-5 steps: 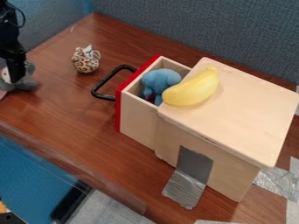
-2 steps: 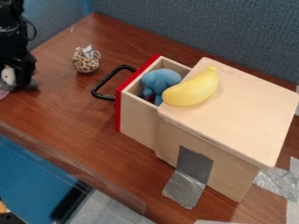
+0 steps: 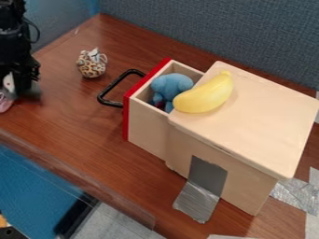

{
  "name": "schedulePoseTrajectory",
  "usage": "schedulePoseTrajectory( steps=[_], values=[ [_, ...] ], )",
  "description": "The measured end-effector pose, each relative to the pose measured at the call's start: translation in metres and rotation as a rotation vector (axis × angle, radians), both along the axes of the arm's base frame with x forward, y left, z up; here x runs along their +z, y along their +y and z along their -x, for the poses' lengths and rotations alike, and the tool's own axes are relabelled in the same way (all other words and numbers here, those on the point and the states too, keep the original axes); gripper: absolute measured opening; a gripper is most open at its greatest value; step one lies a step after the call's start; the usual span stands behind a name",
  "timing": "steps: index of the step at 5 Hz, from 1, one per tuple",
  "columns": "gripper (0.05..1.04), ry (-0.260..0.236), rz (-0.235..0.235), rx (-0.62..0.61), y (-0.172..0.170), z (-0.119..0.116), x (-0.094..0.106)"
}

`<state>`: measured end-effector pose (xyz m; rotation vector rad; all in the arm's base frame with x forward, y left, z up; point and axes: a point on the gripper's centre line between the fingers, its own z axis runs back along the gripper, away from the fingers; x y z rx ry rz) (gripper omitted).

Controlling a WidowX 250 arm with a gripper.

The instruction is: Place the grey thing and put it near the drawer

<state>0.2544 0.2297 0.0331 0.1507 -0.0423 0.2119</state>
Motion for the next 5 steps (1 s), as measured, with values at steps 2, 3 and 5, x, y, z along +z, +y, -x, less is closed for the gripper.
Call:
schedulePoseTrajectory(
  steps=[2, 3, 5],
  values=[
    [0.527, -0.111, 0.021, 0.017, -0.045, 0.000, 0.051],
    [0.527, -0.080, 0.049, -0.046, -0.075, 0.005, 0.039],
    [0.526, -0.020, 0.065, -0.191, -0.125, 0.012, 0.019]
  ],
)
